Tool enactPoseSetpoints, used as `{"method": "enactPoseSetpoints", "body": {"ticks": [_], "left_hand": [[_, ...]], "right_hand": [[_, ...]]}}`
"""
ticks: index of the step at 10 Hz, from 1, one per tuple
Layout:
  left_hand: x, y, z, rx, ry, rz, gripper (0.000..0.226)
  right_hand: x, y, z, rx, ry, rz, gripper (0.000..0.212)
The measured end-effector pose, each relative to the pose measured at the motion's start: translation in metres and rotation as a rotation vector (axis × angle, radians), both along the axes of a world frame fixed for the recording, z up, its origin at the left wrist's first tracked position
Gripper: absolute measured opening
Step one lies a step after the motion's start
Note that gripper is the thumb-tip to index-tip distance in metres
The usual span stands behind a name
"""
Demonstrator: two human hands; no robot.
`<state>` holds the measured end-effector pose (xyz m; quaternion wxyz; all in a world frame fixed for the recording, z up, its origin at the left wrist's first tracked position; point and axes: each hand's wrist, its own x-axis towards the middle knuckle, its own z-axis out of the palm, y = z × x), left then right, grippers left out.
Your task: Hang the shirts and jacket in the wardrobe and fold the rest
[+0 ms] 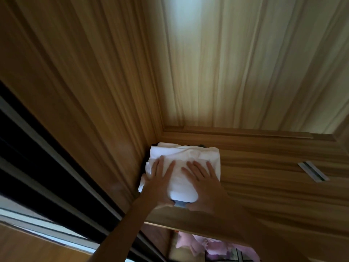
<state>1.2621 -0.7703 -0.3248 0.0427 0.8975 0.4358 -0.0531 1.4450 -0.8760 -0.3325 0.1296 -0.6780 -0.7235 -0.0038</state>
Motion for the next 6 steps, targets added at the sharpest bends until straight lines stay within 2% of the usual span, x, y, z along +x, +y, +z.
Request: {"method": "enactPoseSetpoints", "body": {"ticks": [2, 3, 4, 5, 6], "left_hand": [[-0.002, -0.002, 0.008, 0.015, 0.022, 0.003, 0.149], [-0.005, -0.010, 0.021, 0.088, 0.016, -0.048, 0.156], [-0.018, -0.008, 0.014, 0.100, 0.046, -0.028, 0.152], [-0.027, -0.029, 0.024, 0.096, 0.111, -0.106, 0.136], [-0.048, -0.052, 0.044, 0.002, 0.073, -0.181, 0.084]], "right_hand": [[-0.001, -0.002, 0.010, -0.027, 0.004, -0.019, 0.109], [-0.003, -0.010, 0.012, -0.064, 0.014, -0.023, 0.104], [-0.015, -0.023, 0.024, -0.105, 0.034, -0.078, 0.089], [-0.032, -0.041, 0.038, -0.152, 0.006, -0.120, 0.077], [-0.054, -0.063, 0.058, -0.199, 0.016, -0.144, 0.062]]}}
